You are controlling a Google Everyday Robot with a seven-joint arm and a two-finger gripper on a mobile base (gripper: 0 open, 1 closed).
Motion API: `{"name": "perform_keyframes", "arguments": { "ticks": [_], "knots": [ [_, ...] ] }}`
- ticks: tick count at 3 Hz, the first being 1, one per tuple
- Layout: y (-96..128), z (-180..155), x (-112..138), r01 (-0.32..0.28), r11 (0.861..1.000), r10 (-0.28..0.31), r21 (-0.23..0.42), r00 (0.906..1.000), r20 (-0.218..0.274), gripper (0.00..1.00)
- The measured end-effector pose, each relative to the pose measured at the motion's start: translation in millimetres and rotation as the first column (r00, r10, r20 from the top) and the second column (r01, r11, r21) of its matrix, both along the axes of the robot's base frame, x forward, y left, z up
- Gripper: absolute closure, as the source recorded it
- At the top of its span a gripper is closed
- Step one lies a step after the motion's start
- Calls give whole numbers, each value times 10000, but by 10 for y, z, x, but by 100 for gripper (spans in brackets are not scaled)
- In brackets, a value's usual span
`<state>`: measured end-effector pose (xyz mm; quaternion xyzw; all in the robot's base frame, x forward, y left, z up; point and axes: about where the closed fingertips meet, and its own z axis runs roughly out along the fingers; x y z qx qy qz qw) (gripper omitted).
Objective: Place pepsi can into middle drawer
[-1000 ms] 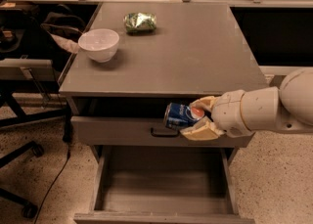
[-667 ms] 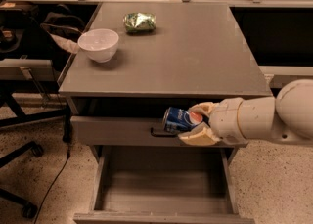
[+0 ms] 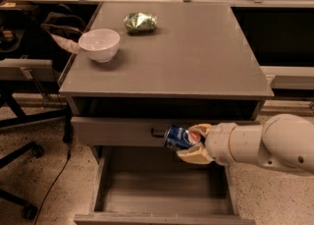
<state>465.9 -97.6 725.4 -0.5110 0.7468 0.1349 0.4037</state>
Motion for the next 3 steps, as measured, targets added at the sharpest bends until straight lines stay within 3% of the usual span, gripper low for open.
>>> {"name": "perform_keyframes", "arguments": {
  "ticks": [3],
  "knots": [
    [-131, -884, -92, 664, 9970, -608, 407, 9901, -1261, 100]
  ]
}}
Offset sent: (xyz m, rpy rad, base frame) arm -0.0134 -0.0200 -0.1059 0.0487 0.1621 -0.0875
